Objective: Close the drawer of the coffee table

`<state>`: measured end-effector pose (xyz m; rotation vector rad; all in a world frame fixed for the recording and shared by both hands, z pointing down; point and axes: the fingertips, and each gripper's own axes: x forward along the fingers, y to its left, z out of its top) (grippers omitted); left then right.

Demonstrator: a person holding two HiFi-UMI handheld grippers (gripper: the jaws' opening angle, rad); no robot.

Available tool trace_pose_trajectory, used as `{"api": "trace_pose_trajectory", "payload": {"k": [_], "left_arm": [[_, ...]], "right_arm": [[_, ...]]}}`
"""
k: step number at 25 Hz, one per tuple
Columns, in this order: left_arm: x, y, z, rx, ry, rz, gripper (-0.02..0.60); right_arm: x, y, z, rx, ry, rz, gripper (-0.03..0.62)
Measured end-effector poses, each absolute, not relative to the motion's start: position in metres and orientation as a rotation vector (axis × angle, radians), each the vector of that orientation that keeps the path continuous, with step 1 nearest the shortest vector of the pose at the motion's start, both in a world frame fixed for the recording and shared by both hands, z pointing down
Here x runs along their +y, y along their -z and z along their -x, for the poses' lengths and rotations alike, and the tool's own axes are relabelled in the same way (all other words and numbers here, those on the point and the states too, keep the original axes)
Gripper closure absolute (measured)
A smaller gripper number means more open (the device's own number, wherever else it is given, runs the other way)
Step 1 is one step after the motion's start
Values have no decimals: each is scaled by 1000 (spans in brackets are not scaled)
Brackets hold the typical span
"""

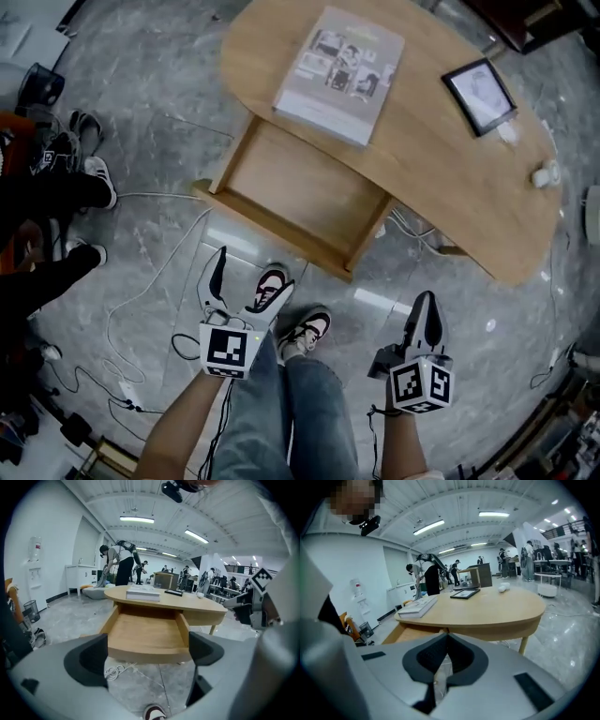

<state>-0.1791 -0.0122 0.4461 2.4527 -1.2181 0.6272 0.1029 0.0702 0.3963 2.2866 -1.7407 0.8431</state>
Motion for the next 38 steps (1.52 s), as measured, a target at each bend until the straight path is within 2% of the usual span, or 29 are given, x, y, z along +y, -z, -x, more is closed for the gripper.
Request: {"api": "trace_pose_trajectory", "payload": {"k": [13,38], "left_arm": [[-33,-571,196,-1127,-638,-2547,41],[-61,-589,180,-1089,-584,-2512,41]], "right_arm": [[54,-445,-40,-1712,-893,-2036,592],[48,-480,-46,-1577,-1003,-2058,592]]}}
